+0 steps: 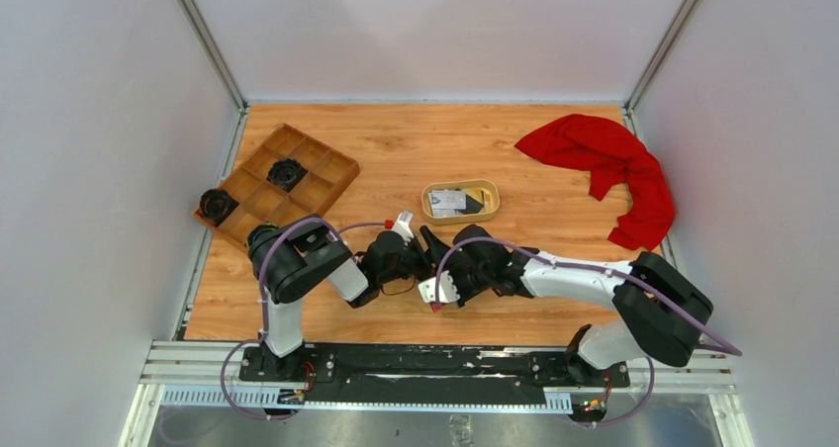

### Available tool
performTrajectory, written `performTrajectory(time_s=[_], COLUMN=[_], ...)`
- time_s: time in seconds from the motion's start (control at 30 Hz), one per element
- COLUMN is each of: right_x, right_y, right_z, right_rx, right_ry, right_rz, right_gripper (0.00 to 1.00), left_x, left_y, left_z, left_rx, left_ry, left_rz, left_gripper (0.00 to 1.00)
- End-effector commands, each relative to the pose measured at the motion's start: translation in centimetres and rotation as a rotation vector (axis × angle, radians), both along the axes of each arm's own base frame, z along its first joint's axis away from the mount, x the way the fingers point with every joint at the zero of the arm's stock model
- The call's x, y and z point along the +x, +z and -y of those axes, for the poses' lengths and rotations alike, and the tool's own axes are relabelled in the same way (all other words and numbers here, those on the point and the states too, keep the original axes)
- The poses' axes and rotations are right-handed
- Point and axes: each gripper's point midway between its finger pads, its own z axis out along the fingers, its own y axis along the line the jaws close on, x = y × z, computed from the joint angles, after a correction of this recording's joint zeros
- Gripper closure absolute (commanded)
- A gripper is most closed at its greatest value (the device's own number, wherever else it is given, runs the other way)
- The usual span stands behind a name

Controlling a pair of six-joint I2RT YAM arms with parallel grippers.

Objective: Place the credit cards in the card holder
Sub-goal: Insert the credit card into the card holder.

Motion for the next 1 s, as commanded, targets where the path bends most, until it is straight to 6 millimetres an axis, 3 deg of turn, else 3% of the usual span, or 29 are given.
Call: performTrajectory(time_s=[0.0, 0.27, 0.97], right_x=[-0.2, 0.8, 3.7], right_y=[-1.0, -1.6, -0.3], right_z=[0.3, 1.2, 3.8], right_rx=[-0.052, -0.13, -0.201], right_ry=[0.021, 0.008, -0.132], right_rz=[0.054, 0.112, 0.144], right_gripper=[0.9, 0.91, 0.94], left_x=[-1.5, -1.6, -1.0], left_y=[-4.1, -4.2, -3.8], left_z=[-1.4, -1.6, -1.8], left_rx=[0.112, 0.114, 0.111], left_ry=[-0.011, -0.012, -0.013], left_rz=[-0.08, -0.084, -0.075], left_gripper=[0.29, 0.29, 0.28])
